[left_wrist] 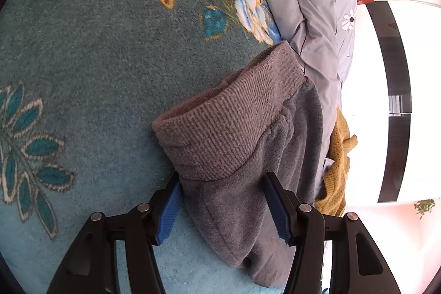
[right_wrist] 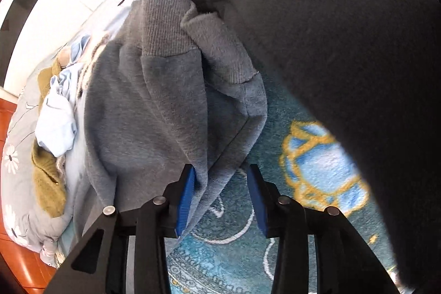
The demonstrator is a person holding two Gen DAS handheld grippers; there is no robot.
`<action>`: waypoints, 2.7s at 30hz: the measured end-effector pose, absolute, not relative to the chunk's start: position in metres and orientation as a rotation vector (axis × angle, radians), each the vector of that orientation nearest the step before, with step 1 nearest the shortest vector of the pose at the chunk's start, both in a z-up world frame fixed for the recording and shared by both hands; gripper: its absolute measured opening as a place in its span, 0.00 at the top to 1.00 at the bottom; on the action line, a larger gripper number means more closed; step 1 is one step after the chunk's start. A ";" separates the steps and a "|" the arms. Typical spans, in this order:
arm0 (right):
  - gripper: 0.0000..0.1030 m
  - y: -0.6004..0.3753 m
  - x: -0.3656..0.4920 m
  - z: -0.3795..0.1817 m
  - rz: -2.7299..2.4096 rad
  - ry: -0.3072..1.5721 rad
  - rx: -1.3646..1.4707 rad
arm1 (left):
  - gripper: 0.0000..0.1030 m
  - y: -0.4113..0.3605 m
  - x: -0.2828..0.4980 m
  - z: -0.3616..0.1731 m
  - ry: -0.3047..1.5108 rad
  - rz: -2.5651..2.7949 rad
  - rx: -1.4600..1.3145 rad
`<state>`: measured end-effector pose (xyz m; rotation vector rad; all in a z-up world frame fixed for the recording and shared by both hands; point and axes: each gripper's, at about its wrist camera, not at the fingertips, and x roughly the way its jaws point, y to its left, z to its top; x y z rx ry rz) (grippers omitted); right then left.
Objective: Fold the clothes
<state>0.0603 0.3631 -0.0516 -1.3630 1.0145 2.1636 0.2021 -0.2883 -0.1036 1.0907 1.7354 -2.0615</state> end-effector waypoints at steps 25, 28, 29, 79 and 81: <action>0.95 0.318 0.093 0.011 2.337 1.076 -1.299 | 0.88 -0.340 0.191 -0.043 1.655 -2.203 1.091; 0.95 0.307 0.127 0.013 2.349 1.112 -1.336 | 0.88 -0.355 0.205 -0.038 1.607 -2.216 1.120; 0.95 0.303 0.138 0.012 2.349 1.123 -1.353 | 0.88 -0.359 0.211 -0.037 1.587 -2.221 1.130; 0.65 0.373 0.218 -0.041 2.123 1.505 -1.258 | 0.25 -0.074 0.203 0.000 1.384 -2.519 1.662; 0.85 0.371 0.215 -0.042 2.140 1.520 -1.241 | 0.25 -0.054 0.201 -0.007 1.376 -2.496 1.716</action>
